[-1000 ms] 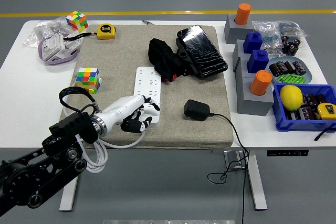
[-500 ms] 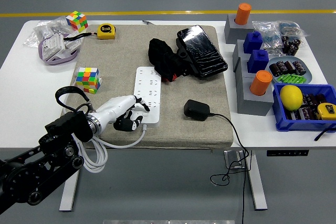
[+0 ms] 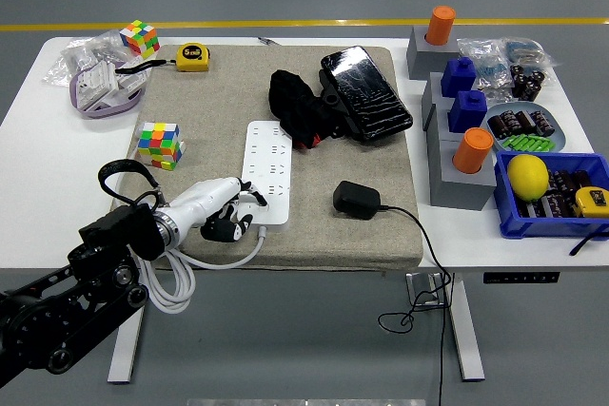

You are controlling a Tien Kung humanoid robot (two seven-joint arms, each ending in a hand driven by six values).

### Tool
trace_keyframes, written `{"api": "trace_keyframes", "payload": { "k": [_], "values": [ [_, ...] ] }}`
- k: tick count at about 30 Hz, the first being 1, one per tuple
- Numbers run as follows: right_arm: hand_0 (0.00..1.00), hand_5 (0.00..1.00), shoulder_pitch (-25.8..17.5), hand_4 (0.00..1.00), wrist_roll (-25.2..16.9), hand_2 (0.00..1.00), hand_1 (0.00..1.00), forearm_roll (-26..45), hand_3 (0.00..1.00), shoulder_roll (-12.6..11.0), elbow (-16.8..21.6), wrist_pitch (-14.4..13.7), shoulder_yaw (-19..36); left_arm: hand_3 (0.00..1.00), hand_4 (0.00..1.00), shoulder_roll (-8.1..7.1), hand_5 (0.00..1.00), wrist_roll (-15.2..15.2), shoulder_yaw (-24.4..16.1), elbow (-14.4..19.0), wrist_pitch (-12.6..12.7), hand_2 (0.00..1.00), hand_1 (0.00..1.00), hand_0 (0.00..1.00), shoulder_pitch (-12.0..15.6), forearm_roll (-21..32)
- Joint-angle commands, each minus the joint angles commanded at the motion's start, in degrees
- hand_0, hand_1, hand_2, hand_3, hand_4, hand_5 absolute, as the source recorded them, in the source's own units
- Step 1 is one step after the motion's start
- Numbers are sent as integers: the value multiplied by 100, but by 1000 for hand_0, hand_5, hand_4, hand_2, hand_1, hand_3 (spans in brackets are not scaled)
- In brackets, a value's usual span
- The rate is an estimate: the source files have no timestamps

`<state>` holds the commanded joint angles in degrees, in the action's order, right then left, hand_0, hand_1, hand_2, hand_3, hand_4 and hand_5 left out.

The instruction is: Pull the plug out and thorw away

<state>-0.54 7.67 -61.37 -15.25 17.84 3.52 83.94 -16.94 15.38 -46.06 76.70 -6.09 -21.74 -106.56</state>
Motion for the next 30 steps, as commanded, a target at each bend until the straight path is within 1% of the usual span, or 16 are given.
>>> {"api": "trace_keyframes", "payload": {
  "k": [8, 10, 12, 13, 15, 16, 18, 19, 21, 22, 24, 27, 28, 30],
  "values": [
    [568, 480, 2, 973, 3, 669, 645, -2, 567, 1, -4, 0, 13, 634, 468, 2, 2, 52, -24, 17, -63, 106, 24, 53, -24, 21],
    [568, 480, 4, 972, 2, 669, 645, 1, 566, 2, -3, 0, 6, 635, 467, 2, 2, 2, -34, 26, -6, 106, 24, 54, -33, 7],
    [568, 480, 6, 972, -2, 669, 645, 4, 566, 5, 1, -5, 6, 635, 467, 1, 2, -146, -63, 58, 171, 106, 24, 54, -32, -17],
    [568, 480, 6, 972, -3, 669, 645, 4, 566, 7, 1, -6, 7, 635, 467, 3, 2, -262, -76, 70, 310, 106, 24, 54, -31, -25],
    [568, 480, 6, 972, -2, 669, 645, 1, 566, 10, -3, -2, 2, 635, 467, 12, 2, -551, -116, 107, 663, 106, 24, 54, -28, -57],
    [567, 480, 4, 972, -3, 669, 645, 2, 566, 11, -1, -3, 3, 630, 531, 14, 2, -690, -132, 128, 839, 127, 37, 85, -31, -38],
    [567, 480, 2, 972, -2, 669, 645, 0, 566, 10, -4, -2, 1, 630, 531, 22, 2, -968, -155, 160, 1200, 127, 37, 85, -42, 5],
    [567, 480, 2, 972, -2, 669, 645, -2, 566, 9, -4, -3, 1, 630, 531, 26, 2, -1048, -165, 168, 1331, 127, 37, 85, -50, 21],
    [567, 480, 7, 972, -3, 669, 645, 3, 566, 7, -3, -3, -4, 630, 531, 42, 2, -1081, -182, 161, 1424, 127, 37, 85, -71, 23],
    [568, 479, 11, 972, -3, 668, 645, 0, 567, 9, -3, -4, 0, 688, 658, 51, 70, -1070, -184, 147, 1414, 354, 213, 219, -80, 40],
    [568, 479, 16, 972, -5, 668, 645, 5, 567, 11, -1, -7, 4, 688, 658, 67, 70, -1035, -173, 102, 1362, 354, 213, 219, -92, 80],
    [568, 479, 23, 972, -5, 668, 645, 3, 567, 13, -1, -10, 13, 688, 658, 97, 70, -1001, -160, 21, 1335, 354, 213, 219, -89, -4],
    [568, 479, 23, 972, -5, 669, 645, 6, 567, 13, -1, -10, 14, 871, 854, 104, 189, -978, -159, 3, 1311, 748, 759, 557, -89, -16],
    [568, 479, 22, 972, -2, 669, 645, -3, 567, 13, -8, -4, 15, 871, 854, 119, 189, -974, -155, -70, 1318, 748, 759, 557, -92, -27]
  ]
}}
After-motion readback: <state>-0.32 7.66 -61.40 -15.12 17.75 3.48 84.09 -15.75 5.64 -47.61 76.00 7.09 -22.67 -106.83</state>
